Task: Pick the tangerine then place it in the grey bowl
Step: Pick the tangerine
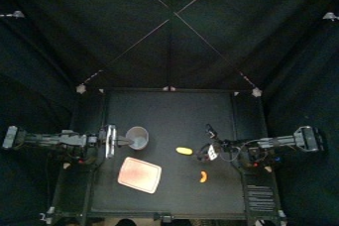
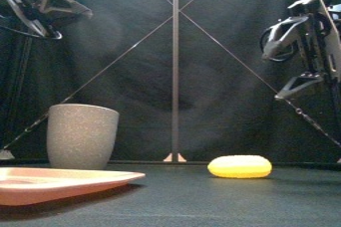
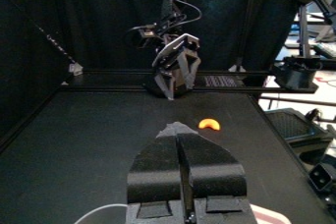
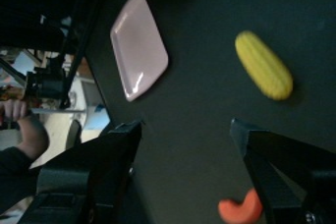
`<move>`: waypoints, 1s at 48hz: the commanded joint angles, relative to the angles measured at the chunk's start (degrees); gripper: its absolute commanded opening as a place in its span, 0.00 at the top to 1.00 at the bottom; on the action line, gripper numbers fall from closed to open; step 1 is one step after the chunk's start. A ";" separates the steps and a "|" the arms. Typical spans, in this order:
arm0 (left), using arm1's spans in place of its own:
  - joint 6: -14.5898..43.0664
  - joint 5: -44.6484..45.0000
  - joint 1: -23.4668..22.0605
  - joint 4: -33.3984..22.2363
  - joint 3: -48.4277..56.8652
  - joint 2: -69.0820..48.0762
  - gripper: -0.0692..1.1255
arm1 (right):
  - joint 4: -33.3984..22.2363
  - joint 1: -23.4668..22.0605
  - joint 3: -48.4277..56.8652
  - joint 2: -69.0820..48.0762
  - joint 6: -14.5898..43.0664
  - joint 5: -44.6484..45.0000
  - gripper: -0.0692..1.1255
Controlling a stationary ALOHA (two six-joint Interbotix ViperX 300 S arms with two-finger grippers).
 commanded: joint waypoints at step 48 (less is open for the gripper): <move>-0.18 -1.32 1.41 -0.18 0.53 0.35 0.88 | -53.09 25.58 -8.17 9.14 88.68 31.20 0.16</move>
